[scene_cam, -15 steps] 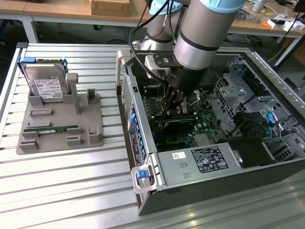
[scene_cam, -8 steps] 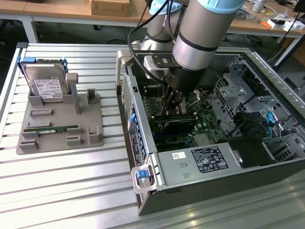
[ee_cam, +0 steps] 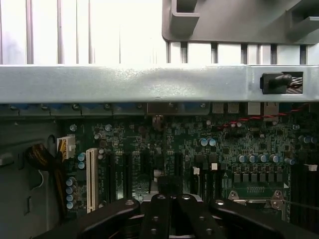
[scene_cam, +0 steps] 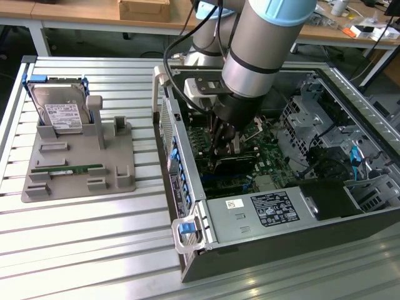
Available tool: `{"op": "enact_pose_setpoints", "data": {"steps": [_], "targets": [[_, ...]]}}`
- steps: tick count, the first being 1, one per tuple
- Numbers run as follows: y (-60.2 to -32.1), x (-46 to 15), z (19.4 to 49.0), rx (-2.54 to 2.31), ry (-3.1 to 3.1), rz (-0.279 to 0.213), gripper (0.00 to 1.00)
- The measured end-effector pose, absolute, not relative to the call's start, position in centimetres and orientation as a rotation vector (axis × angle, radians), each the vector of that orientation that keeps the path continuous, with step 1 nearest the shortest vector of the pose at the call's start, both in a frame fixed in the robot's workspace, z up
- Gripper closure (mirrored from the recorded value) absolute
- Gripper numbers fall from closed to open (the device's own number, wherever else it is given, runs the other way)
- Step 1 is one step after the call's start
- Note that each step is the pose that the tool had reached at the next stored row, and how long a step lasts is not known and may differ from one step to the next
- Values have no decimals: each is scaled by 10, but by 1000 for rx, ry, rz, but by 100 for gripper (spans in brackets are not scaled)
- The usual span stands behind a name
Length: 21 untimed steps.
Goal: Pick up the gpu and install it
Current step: 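Press down on the gpu until it lock into place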
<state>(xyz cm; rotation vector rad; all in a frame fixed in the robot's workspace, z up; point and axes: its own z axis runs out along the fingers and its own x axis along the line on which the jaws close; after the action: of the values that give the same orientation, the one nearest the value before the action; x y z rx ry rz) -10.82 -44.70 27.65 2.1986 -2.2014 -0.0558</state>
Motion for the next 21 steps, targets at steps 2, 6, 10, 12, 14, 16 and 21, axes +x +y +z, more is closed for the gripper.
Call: {"op": "enact_pose_setpoints", "data": {"steps": [2,6,10,12,14,16,21], "targets": [[-447,-108,275,2199,-2201,-56,89],[-448,-108,271,2201,-2203,-59,89],[-448,-108,292,2202,-2204,-60,89],[-448,-104,292,2201,-2204,-68,89],[-448,-91,291,2194,-2197,-85,89],[-448,-69,289,2181,-2184,-112,89],[-448,-40,282,2161,-2165,-151,89]]}}
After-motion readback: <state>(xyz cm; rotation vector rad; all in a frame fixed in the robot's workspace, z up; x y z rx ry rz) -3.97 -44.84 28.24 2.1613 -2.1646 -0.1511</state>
